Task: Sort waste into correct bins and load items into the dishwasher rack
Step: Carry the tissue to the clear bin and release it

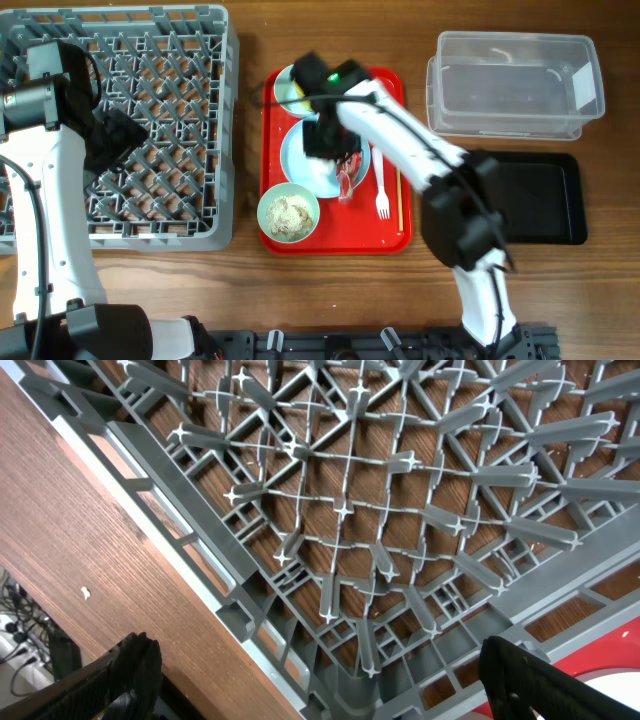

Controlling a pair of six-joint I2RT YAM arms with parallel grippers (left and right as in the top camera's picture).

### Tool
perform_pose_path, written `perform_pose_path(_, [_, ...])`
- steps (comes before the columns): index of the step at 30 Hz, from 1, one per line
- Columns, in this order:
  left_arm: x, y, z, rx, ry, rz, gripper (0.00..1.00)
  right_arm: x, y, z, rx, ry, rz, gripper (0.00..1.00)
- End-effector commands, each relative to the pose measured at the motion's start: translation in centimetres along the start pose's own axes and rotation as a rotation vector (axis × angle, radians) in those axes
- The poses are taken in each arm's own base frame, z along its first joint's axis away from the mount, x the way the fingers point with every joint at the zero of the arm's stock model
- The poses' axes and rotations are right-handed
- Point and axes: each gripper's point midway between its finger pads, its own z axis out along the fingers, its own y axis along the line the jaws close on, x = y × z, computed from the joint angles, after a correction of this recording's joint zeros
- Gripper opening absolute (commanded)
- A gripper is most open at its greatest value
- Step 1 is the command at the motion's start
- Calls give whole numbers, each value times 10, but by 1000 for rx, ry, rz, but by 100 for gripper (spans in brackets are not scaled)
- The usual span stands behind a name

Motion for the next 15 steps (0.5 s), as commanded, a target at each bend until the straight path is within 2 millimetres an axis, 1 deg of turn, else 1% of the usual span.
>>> perform_pose_path(1, [-3, 1, -7, 16, -19, -24, 100, -34, -9, -123, -135, -299, -13, 4])
perform_pose_path(2, [-3, 1, -7, 16, -19, -24, 100, -40, -19, -144, -152, -354, 4, 4])
perform_pose_path(3, [-3, 1, -7, 16, -19, -24, 100, -46, -36, -168, -157, -420, 42, 4])
perform_pose_path(4, [-3, 1, -7, 16, -19, -24, 100, -51, -50, -182, -147, -464, 72, 4])
perform_pose_path(5, [-3, 1, -7, 16, -19, -24, 100, -57, -74, -199, -118, -521, 131, 4])
perform_pose_path(7, [-3, 1, -7, 16, -19, -24, 100, -66, -120, -220, -54, -596, 279, 4])
perform_pose_path(8, [-3, 1, -7, 16, -19, -24, 100, -71, -151, -227, -22, -626, 372, 4])
perform_pose_path(9, [-3, 1, -7, 16, -19, -24, 100, -74, -172, -231, -7, -640, 434, 4])
perform_pose_path(10, [-3, 1, -7, 16, -19, -24, 100, -79, -200, -232, 11, -648, 500, 4])
perform_pose_path(12, [-3, 1, -7, 16, -19, -24, 100, -85, -238, -232, 28, -660, 603, 4])
perform_pose_path(14, [-3, 1, -7, 16, -19, -24, 100, -95, -267, -229, 24, -676, 660, 5])
perform_pose_path(15, [-3, 1, -7, 16, -19, -24, 100, -100, -275, -227, 22, -679, 669, 13])
